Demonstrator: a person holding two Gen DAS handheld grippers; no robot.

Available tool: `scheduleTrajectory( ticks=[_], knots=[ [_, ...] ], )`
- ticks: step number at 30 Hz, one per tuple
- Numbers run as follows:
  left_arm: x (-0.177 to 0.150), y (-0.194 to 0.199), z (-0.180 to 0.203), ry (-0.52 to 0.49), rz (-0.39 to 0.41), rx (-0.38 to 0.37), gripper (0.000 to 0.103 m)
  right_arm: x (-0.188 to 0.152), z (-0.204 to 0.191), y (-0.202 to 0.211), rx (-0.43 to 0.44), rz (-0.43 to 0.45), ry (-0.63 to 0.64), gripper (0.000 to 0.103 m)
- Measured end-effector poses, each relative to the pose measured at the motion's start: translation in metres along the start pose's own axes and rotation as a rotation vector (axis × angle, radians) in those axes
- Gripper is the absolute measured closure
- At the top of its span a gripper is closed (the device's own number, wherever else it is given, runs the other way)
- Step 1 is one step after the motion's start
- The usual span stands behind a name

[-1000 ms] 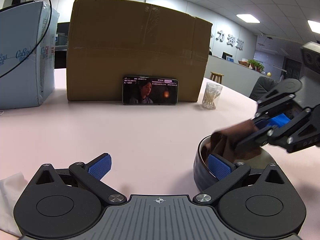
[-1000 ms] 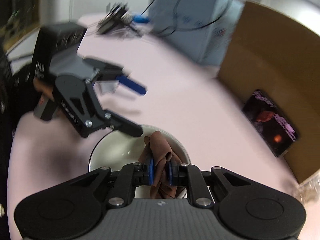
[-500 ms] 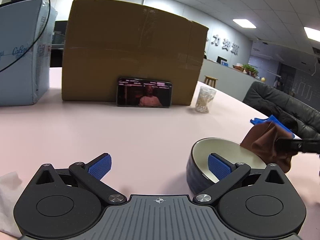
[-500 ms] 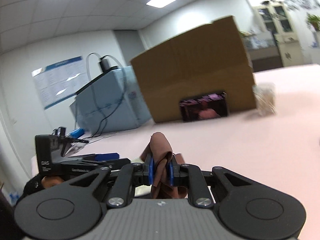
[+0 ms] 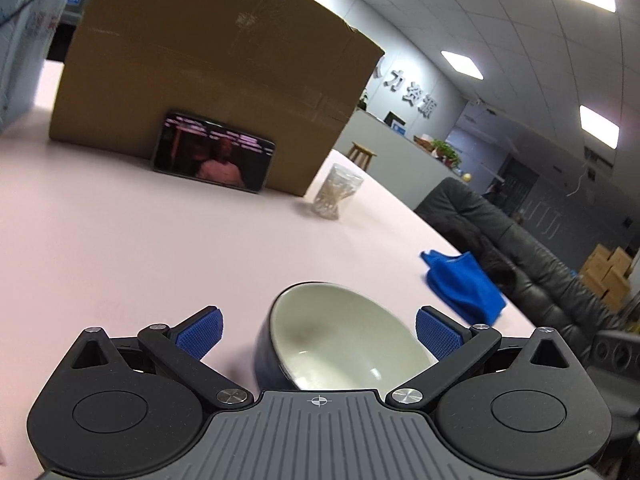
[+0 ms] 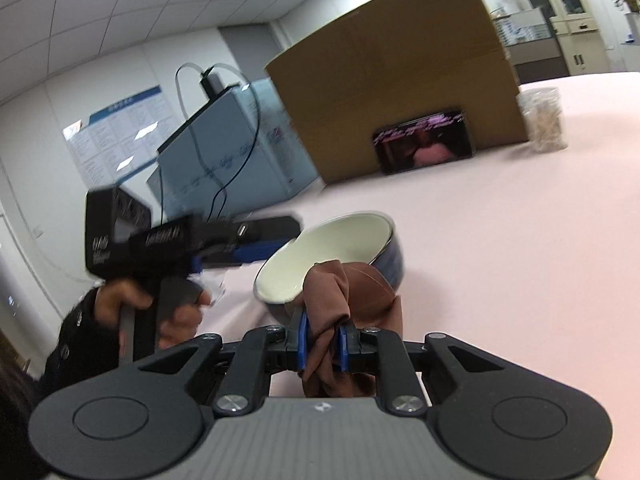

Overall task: Clean bowl
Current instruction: 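Lift the cloth out of the bowl with the right tool while the left tool tilts the bowl, then wipe the bowl's outer wall with the cloth in the right tool while the left tool holds the rim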

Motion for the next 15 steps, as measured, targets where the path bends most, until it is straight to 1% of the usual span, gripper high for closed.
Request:
scheduleTrajectory(
  ticks=[2, 4, 7, 12, 15],
  knots=[
    [-0.002, -0.007, 0.003, 0.019, -0.033, -0.018, 0.0, -0.002, -0.006, -0.006, 0.012, -0.019, 0.012, 0.085],
    [-0.005, -0.008, 0.006, 0.018, -0.046, -0.029, 0.0, -0.001, -0.006, -0.008, 0.001, -0.024, 0.016, 0.085],
    [-0.006, -0.007, 0.008, 0.005, -0.041, -0.017, 0.0, 0.004, 0.003, -0.002, -0.041, -0.01, 0.004, 0.085],
    [-0.01, -0.001, 0.01, 0.018, -0.048, 0.009, 0.0, 0.01, 0.011, 0.004, -0.088, -0.007, 0.032, 0.085],
    [-0.012, 0.005, 0.013, 0.029, -0.057, 0.001, 0.0, 0.014, 0.019, 0.01, -0.137, -0.003, 0.048, 0.085]
  ],
)
Point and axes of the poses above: each gripper's, at about its wrist camera, not at the fingertips, and y roughly against the way its jaws point, z to its right, x to its top, the point moved 10 cm from there along -y, roughly the way its jaws point, and after that the axes turned 11 degrees about x, right-handed, at the moved point
